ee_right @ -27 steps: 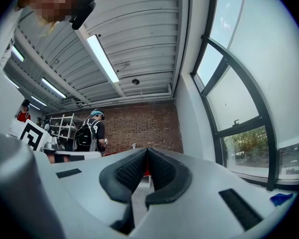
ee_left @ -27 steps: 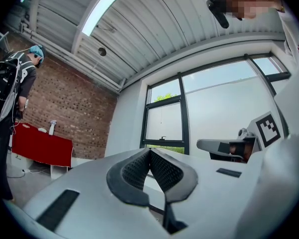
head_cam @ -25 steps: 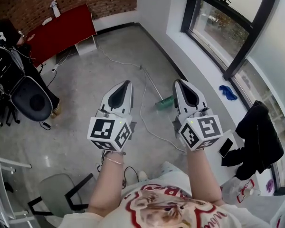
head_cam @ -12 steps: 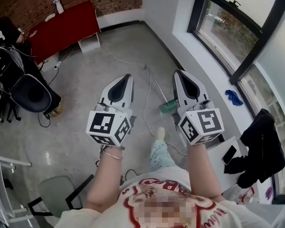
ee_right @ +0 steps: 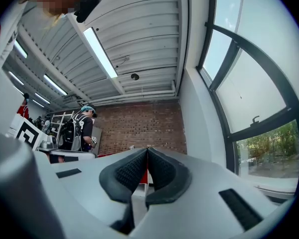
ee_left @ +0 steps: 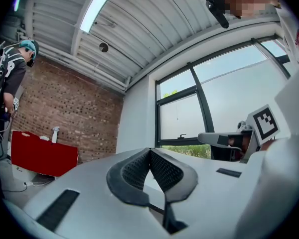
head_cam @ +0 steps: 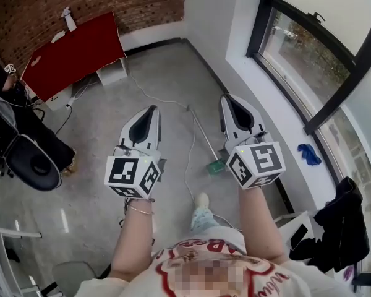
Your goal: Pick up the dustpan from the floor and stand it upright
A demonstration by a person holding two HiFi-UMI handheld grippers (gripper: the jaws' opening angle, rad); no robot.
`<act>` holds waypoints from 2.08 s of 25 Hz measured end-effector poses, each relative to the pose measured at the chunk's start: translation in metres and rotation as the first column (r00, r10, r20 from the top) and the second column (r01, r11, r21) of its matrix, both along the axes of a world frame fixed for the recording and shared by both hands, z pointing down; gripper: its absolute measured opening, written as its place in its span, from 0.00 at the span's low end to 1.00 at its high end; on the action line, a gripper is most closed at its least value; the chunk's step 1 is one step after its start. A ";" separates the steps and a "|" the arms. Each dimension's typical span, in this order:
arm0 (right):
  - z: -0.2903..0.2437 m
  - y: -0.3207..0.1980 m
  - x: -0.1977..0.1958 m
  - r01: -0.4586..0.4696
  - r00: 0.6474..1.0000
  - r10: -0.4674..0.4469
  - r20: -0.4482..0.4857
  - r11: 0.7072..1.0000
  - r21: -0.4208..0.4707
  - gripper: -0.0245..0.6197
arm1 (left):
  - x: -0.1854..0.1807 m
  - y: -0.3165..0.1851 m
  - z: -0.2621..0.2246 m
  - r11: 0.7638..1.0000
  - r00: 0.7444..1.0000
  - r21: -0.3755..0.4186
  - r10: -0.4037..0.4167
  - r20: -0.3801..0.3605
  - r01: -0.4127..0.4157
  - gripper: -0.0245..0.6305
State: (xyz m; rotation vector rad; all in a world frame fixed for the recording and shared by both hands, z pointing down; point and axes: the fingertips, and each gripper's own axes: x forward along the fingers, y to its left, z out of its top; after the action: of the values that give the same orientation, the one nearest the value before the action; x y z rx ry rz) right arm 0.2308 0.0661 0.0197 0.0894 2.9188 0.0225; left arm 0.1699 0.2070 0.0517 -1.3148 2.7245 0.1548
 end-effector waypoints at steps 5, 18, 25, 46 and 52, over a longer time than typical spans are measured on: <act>0.007 -0.056 -0.075 0.016 0.999 -0.015 -0.031 1.000 0.019 0.07 | -0.072 -0.062 0.000 1.000 1.000 -0.016 -0.011 0.015 0.012 0.04; 0.031 -0.169 -0.209 0.030 0.996 -0.031 -0.089 0.999 -0.014 0.07 | -0.201 -0.175 0.016 0.998 1.000 -0.052 -0.021 -0.009 0.021 0.04; 0.051 -0.187 -0.241 0.047 0.992 -0.055 -0.112 0.996 -0.074 0.07 | -0.227 -0.176 0.030 0.994 0.997 -0.088 -0.065 -0.035 0.062 0.04; 0.053 -0.234 -0.437 -0.005 0.998 0.005 -0.070 1.000 -0.010 0.07 | -0.431 -0.257 0.035 0.996 0.997 -0.039 0.076 0.001 -0.076 0.04; 0.070 -0.249 -0.552 -0.007 0.997 0.004 -0.076 0.999 -0.032 0.07 | -0.541 -0.288 0.049 0.990 0.992 -0.066 0.127 -0.017 -0.128 0.04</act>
State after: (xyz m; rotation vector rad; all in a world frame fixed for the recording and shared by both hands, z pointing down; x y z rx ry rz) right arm -0.3209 -0.1827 0.0898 0.0786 2.9944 -0.0281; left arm -0.3707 -0.0806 0.1010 -1.5122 2.6776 0.0830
